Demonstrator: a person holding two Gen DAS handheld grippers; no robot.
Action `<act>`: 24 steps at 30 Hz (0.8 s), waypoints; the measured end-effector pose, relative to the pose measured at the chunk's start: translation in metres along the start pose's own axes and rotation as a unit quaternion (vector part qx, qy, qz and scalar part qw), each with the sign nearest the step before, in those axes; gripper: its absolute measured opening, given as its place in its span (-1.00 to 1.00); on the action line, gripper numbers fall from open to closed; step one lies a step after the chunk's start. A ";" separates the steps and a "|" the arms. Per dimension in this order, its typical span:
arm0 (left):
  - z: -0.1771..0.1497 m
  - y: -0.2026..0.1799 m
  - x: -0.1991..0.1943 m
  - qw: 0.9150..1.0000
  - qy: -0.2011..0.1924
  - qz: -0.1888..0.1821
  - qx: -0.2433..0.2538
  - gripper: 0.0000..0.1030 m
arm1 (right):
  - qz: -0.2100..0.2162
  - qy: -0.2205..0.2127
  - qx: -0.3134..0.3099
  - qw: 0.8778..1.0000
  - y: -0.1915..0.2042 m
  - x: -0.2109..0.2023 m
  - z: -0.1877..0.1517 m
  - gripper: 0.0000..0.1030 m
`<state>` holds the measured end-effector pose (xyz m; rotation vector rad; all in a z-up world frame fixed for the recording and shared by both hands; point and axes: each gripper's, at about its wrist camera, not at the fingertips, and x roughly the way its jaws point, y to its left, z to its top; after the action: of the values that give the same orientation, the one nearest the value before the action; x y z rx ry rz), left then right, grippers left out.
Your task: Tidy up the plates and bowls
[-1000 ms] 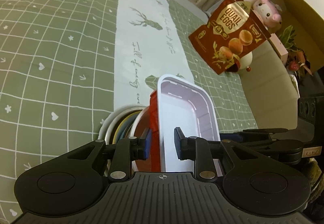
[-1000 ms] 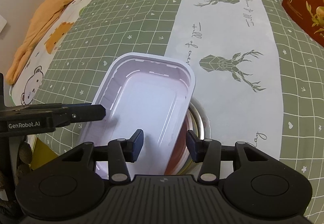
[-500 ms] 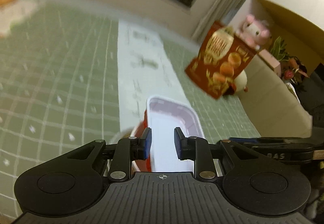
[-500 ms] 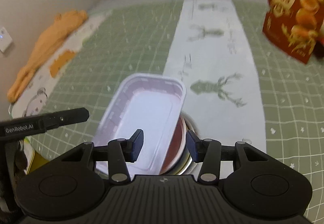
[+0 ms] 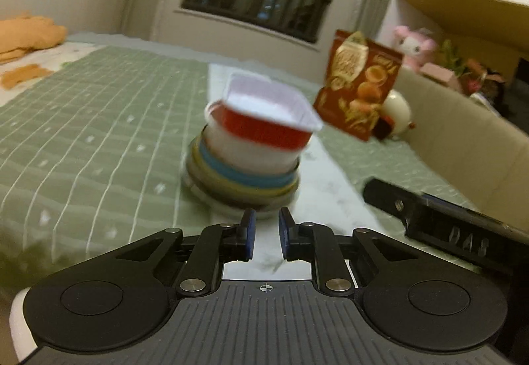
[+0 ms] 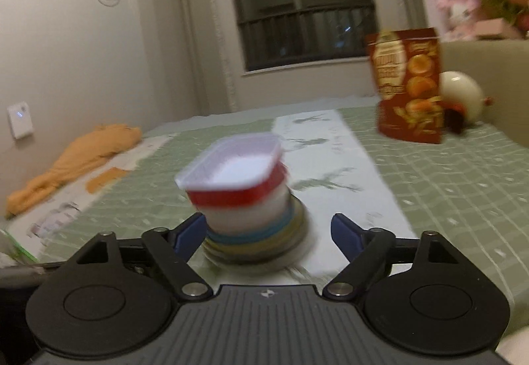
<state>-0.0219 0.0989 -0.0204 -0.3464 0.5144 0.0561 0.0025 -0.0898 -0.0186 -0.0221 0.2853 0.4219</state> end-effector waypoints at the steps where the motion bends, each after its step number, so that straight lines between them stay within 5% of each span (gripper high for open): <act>1: -0.007 -0.004 -0.002 1.000 -0.002 0.016 0.005 -0.65 | -0.007 0.001 -0.006 1.000 -0.002 -0.004 -0.009 0.63; 8: -0.024 -0.025 -0.018 0.997 -0.027 0.046 0.049 -0.65 | -0.012 0.040 -0.007 0.999 -0.018 -0.009 -0.044 0.64; 12: -0.034 -0.036 -0.023 0.995 -0.030 0.065 0.075 -0.65 | -0.020 0.018 -0.010 1.000 -0.020 -0.012 -0.044 0.64; 24: -0.037 -0.034 -0.017 0.995 -0.008 0.075 0.068 -0.65 | -0.027 0.026 -0.028 0.999 -0.013 -0.015 -0.052 0.64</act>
<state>-0.0497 0.0551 -0.0318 -0.1728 0.5258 0.1688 -0.0194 -0.1124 -0.0643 -0.0963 0.3236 0.3760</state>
